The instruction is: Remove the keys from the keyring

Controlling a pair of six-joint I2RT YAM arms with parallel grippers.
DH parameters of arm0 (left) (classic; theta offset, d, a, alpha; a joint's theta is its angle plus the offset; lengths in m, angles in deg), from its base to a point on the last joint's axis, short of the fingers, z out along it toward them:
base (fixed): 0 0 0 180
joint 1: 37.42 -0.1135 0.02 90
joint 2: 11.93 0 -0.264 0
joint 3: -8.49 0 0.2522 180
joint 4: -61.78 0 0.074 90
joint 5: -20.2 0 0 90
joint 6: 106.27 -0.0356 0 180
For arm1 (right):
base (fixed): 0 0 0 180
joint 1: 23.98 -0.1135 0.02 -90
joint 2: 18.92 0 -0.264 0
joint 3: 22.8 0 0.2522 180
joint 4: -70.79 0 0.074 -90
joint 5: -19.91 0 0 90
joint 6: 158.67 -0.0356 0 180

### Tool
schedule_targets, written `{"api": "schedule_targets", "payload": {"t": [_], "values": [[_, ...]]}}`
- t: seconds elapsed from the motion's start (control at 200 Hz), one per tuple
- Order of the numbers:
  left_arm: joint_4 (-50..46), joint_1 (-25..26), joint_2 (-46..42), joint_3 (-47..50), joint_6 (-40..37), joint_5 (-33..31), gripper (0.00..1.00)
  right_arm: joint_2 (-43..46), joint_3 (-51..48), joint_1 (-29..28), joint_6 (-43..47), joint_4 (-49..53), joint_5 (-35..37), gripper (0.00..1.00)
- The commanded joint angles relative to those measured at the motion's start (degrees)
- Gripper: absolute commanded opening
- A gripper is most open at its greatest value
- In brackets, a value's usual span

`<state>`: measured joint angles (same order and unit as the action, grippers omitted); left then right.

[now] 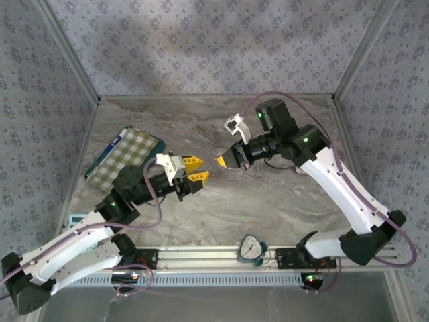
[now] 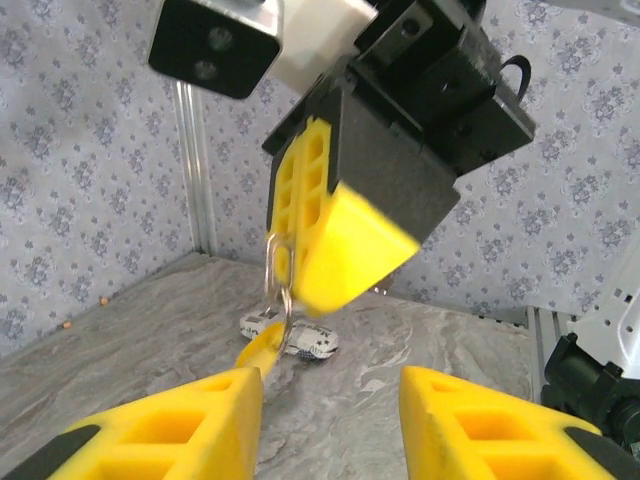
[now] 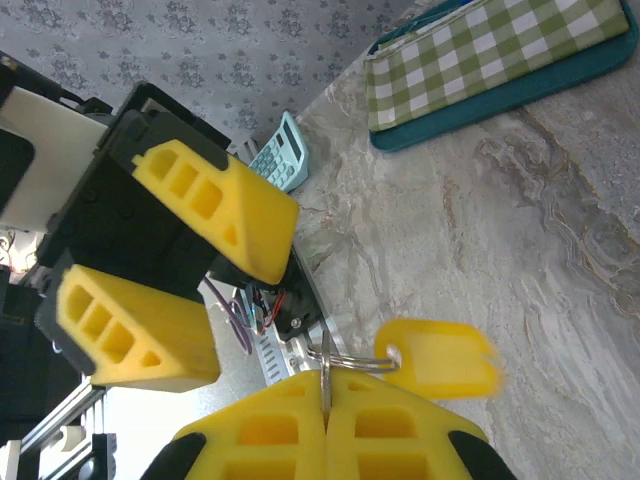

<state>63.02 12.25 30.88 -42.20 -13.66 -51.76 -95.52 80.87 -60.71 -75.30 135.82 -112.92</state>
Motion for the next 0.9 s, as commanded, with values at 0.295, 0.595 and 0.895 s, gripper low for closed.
{"api": "schedule_targets", "payload": {"t": [0.295, 0.595, 0.895], "values": [[1.75, 0.46, -0.43, 0.98, -0.09, -1.72, 0.50, 0.66, 2.64, -0.86, 1.53, 2.63, 0.11, 0.00], [3.95, 0.50, 3.28, -2.05, -0.22, 1.19, 0.51, 0.57, 2.55, -1.85, 2.15, 2.89, 0.71, 0.00], [4.69, 0.45, 7.73, -5.83, -0.48, 3.71, 0.42, 0.37, 1.85, -2.65, 2.28, 2.54, 1.17, 0.00]]}}
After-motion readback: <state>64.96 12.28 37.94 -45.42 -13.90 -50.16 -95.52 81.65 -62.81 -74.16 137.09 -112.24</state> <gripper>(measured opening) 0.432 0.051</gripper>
